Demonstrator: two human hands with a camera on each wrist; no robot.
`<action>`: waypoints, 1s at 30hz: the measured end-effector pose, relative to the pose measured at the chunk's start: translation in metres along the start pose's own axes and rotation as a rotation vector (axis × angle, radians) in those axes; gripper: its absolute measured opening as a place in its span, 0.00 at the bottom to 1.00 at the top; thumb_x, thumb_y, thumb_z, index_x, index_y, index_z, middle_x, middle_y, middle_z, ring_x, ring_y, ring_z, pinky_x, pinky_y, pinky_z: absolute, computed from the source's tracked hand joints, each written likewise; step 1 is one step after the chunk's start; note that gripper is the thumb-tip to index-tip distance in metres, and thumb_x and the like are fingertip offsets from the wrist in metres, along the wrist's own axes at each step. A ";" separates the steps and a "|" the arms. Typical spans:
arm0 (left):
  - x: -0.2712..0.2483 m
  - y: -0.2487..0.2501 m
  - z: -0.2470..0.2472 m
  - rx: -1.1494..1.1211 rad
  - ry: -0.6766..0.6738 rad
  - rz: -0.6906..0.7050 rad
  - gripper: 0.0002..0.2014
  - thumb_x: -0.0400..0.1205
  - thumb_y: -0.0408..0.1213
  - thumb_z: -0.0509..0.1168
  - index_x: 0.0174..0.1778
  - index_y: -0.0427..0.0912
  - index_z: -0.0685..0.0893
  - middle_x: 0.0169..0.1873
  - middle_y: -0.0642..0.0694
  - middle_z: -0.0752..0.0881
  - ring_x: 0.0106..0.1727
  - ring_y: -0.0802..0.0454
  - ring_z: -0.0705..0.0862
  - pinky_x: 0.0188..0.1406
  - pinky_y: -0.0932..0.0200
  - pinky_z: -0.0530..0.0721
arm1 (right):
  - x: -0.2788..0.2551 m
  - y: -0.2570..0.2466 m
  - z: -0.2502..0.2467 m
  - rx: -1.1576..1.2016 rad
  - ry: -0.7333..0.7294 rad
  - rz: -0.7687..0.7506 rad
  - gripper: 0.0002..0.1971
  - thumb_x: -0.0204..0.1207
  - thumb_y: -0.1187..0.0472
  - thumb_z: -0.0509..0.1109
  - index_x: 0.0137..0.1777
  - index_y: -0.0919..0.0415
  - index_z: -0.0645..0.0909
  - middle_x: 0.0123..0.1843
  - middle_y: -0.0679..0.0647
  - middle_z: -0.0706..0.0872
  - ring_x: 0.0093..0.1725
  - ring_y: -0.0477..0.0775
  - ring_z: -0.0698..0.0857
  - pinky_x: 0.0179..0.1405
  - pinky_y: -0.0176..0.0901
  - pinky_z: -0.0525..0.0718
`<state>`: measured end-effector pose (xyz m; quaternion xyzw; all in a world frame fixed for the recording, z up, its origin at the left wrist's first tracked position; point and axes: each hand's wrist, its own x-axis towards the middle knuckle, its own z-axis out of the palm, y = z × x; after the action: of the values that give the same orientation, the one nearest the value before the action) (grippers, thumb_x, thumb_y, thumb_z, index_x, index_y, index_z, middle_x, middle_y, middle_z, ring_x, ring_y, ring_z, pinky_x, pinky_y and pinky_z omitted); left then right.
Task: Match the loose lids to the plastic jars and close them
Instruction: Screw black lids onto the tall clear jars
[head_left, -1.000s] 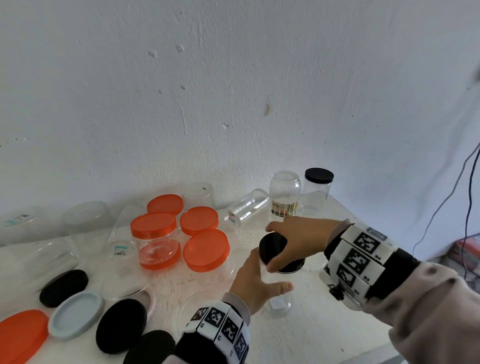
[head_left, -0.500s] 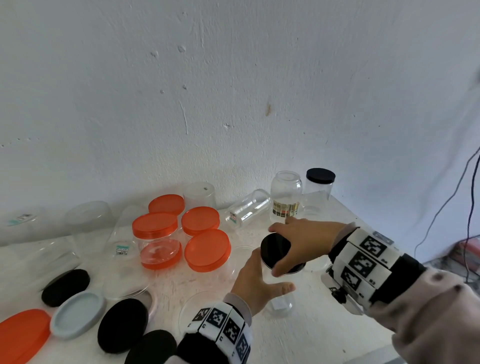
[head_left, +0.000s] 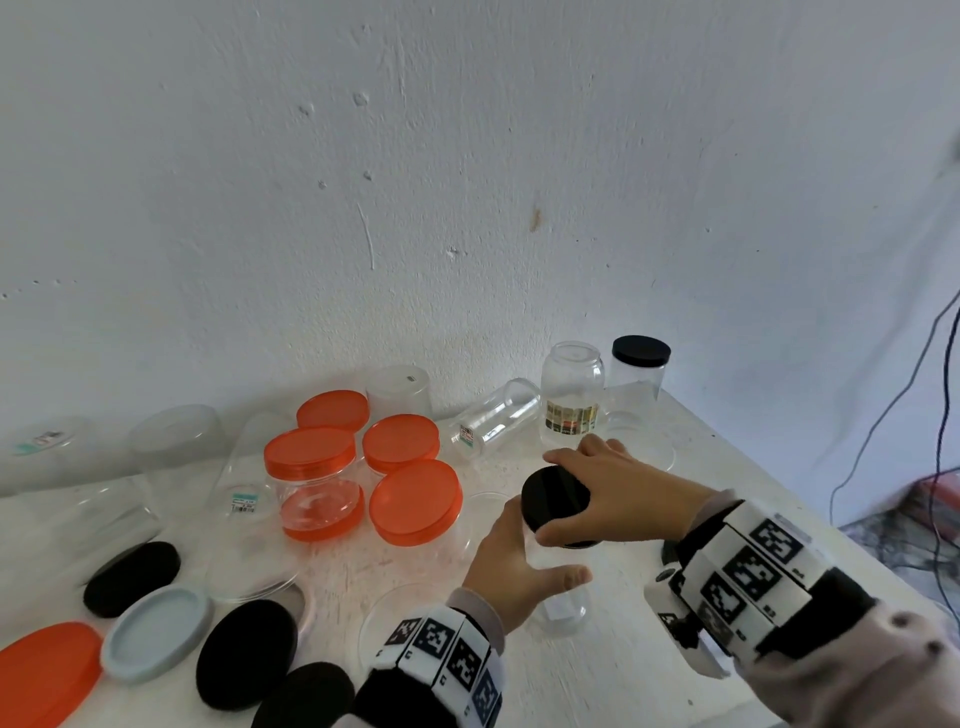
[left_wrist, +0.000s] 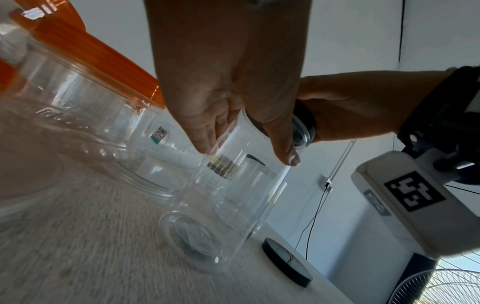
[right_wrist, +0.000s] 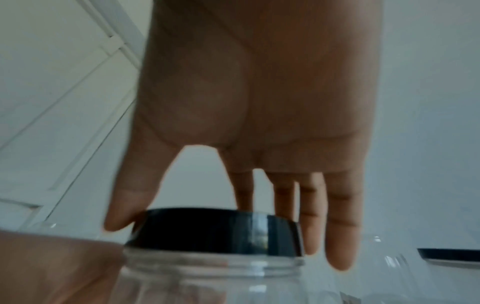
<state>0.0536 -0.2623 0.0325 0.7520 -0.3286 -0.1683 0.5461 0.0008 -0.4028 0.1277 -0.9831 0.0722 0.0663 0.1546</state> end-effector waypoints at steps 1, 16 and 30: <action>0.000 0.000 0.000 0.000 0.001 0.000 0.42 0.66 0.50 0.79 0.74 0.50 0.67 0.67 0.53 0.77 0.67 0.57 0.75 0.63 0.64 0.71 | 0.000 0.002 -0.002 0.039 -0.037 -0.034 0.46 0.68 0.38 0.74 0.82 0.47 0.56 0.72 0.47 0.63 0.71 0.50 0.61 0.68 0.44 0.71; -0.001 0.001 0.000 0.004 0.005 -0.028 0.39 0.68 0.46 0.79 0.72 0.50 0.68 0.65 0.54 0.78 0.67 0.56 0.75 0.63 0.66 0.72 | -0.001 0.000 0.017 0.013 0.163 0.050 0.45 0.65 0.26 0.66 0.76 0.52 0.67 0.63 0.48 0.67 0.65 0.49 0.64 0.58 0.40 0.73; -0.001 0.000 0.000 -0.036 0.005 -0.009 0.39 0.68 0.45 0.80 0.73 0.52 0.68 0.64 0.55 0.79 0.65 0.59 0.76 0.52 0.77 0.72 | -0.004 -0.011 0.006 -0.130 0.088 0.006 0.38 0.71 0.29 0.63 0.76 0.49 0.66 0.64 0.51 0.68 0.64 0.51 0.66 0.58 0.43 0.76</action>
<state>0.0525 -0.2613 0.0325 0.7441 -0.3207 -0.1750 0.5593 -0.0020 -0.3905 0.1258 -0.9928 0.0772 0.0280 0.0869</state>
